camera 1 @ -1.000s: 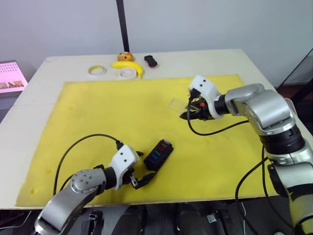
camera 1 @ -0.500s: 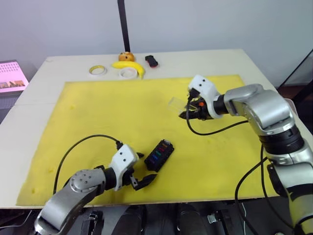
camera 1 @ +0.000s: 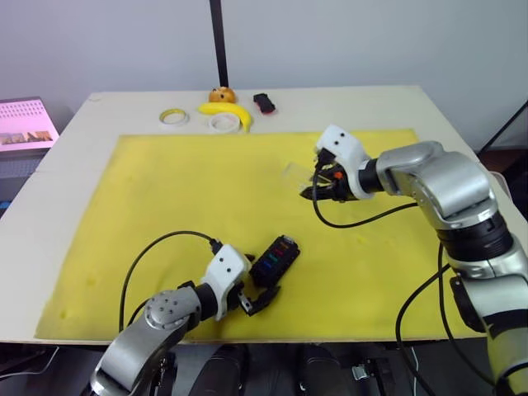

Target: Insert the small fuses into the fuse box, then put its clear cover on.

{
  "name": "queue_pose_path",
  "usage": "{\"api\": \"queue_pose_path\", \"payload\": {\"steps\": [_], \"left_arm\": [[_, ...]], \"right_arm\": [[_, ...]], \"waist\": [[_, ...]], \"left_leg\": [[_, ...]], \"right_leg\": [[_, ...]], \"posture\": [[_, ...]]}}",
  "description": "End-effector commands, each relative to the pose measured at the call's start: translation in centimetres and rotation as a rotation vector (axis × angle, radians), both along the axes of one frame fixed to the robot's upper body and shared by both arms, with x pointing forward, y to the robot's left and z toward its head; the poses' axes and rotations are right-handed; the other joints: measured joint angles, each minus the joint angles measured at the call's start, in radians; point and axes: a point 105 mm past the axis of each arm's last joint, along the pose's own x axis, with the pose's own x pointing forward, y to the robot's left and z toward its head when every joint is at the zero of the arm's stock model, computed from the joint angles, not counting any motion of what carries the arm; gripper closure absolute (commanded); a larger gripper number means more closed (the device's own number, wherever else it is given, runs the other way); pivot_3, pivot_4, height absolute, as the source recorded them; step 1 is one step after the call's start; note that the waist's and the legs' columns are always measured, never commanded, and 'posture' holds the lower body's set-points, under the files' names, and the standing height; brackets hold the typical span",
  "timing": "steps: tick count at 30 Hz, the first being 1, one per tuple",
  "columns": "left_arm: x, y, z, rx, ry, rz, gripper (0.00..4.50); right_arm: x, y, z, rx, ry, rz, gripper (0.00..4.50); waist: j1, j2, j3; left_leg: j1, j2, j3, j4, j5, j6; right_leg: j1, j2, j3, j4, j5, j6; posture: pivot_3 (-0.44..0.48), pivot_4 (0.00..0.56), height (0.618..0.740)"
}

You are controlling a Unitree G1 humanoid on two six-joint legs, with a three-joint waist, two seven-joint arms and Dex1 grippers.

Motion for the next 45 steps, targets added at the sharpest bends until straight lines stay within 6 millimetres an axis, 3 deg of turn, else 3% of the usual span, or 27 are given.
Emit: {"api": "queue_pose_path", "payload": {"steps": [1,3,7,8,16,21,23,25,31,38,45], "left_arm": [[0.0,0.2,-1.1,0.014,0.031,0.015,0.00],[0.1,0.3,-1.2,0.016,0.030,0.018,0.00],[0.4,0.5,-1.2,0.013,0.028,0.030,1.89],[0.4,0.5,-1.1,0.012,0.027,0.030,1.98],[0.9,1.9,0.5,0.037,-0.005,-0.094,1.98],[1.7,3.7,0.3,0.183,-0.057,-0.323,1.98],[2.5,4.0,0.6,0.205,-0.079,-0.410,1.98],[3.4,4.2,0.9,0.215,-0.088,-0.462,1.98],[5.3,4.2,1.0,0.217,-0.099,-0.563,1.98],[6.4,4.2,1.0,0.230,-0.085,-0.602,1.98],[6.5,4.1,1.0,0.233,-0.089,-0.610,1.98]], "right_arm": [[-0.2,0.2,1.4,0.009,-0.057,0.015,2.79],[-0.1,0.1,1.4,0.008,-0.060,0.012,2.79],[0.0,0.2,1.4,0.010,-0.064,0.010,2.79],[0.0,0.2,1.4,0.010,-0.065,0.010,2.79],[-0.2,-0.1,1.2,0.010,-0.063,0.012,2.79],[-2.4,0.8,0.8,0.002,-0.022,0.169,2.79],[-4.3,1.7,0.7,0.010,0.010,0.281,2.79],[-6.2,2.4,0.3,0.004,0.051,0.375,2.79],[-9.0,3.9,-1.2,-0.019,0.159,0.501,2.79],[-8.2,5.2,-3.0,-0.075,0.175,0.489,2.79],[-7.6,6.3,-3.6,-0.093,0.162,0.490,2.79]], "waist": [[0.000,0.000,0.000],[0.000,0.000,0.000],[-0.002,0.000,0.000],[-0.002,0.000,0.000],[-0.003,0.000,0.000],[-0.010,0.000,0.000],[-0.010,0.000,0.000],[-0.011,0.000,0.000],[-0.010,0.000,0.000],[-0.010,0.000,0.000],[-0.010,0.000,0.000]], "left_leg": [[0.000,0.000,0.000,0.000,0.000,0.000],[0.000,0.000,0.000,0.000,0.000,0.000],[0.000,0.000,0.000,0.000,0.000,0.000],[0.000,0.000,0.000,0.000,0.000,0.000],[0.000,0.001,0.000,0.000,0.000,0.000],[0.000,0.002,0.000,-0.001,0.000,0.000],[0.000,0.002,0.000,-0.001,0.000,0.000],[0.000,0.002,0.000,-0.001,0.000,0.000],[0.000,0.002,0.000,0.000,0.000,0.000],[0.000,0.002,-0.001,0.001,0.000,0.000],[0.000,0.001,-0.001,0.001,0.000,0.000]], "right_leg": [[0.000,0.000,0.000,0.000,0.000,0.000],[0.000,0.000,0.000,0.000,0.000,0.000],[0.000,0.000,0.000,0.000,0.000,0.000],[0.000,0.000,0.000,0.000,0.000,0.000],[0.000,0.001,0.000,0.000,0.000,0.000],[-0.001,0.002,0.000,0.000,0.000,0.000],[-0.001,0.002,0.000,0.000,0.000,0.000],[-0.001,0.002,-0.001,0.000,0.000,0.000],[-0.001,0.002,-0.001,0.000,0.000,0.000],[0.000,0.002,-0.001,0.001,0.000,0.000],[-0.001,0.002,-0.001,0.001,0.000,0.000]], "posture": [[0.000,0.150,0.740],[0.000,0.150,0.740],[0.000,0.150,0.740],[0.000,0.150,0.740],[0.000,0.150,0.740],[0.000,0.150,0.740],[0.000,0.150,0.740],[0.000,0.150,0.740],[0.000,0.150,0.740],[0.000,0.150,0.740],[0.000,0.150,0.740]]}}
